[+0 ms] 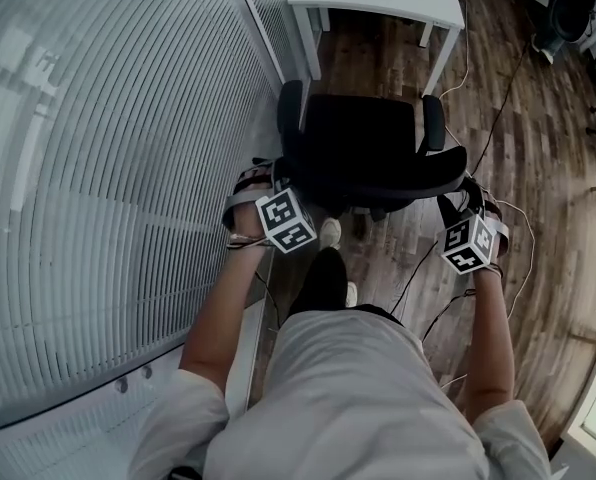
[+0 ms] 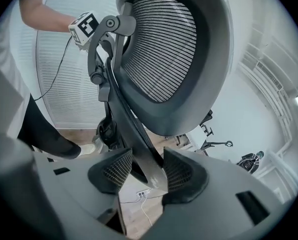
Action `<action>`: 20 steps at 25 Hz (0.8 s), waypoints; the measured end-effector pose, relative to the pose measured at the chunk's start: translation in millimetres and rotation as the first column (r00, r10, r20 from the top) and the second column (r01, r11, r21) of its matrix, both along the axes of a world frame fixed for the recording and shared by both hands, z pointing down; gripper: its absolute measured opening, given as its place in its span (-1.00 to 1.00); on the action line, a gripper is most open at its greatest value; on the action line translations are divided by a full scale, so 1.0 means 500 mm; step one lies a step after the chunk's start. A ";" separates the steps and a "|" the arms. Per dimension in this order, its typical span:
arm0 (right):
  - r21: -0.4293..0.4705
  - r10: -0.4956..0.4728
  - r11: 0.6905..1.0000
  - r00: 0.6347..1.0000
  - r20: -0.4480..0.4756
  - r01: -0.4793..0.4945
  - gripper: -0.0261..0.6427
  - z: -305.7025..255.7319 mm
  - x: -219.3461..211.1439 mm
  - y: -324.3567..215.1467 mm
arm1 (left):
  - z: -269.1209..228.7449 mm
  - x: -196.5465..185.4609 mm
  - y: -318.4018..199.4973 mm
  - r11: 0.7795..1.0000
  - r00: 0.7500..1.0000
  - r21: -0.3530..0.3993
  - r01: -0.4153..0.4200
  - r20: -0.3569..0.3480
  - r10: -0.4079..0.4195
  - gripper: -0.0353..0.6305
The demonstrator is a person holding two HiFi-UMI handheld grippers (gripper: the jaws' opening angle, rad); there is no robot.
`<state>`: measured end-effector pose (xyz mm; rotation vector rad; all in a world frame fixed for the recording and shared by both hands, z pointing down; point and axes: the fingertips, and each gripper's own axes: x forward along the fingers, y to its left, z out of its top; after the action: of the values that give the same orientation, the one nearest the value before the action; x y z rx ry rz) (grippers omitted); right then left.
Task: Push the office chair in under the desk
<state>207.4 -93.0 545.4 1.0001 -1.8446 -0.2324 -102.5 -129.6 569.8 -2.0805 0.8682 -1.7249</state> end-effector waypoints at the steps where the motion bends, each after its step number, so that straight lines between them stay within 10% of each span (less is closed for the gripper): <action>1: 0.001 0.005 1.000 1.000 0.001 -0.005 -0.30 -0.001 0.003 -0.010 | -0.002 0.003 -0.011 1.000 1.000 0.001 -0.003 0.003 0.003 -0.28; 20: -0.009 0.056 0.998 0.998 0.001 -0.056 -0.30 -0.001 0.023 -0.194 | -0.001 0.026 -0.222 0.999 0.999 0.004 -0.047 -0.004 0.047 -0.28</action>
<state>219.1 -189.9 545.1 1.0448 -1.8148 -0.1900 -89.5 -240.8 569.4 -2.0859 0.8171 -1.6934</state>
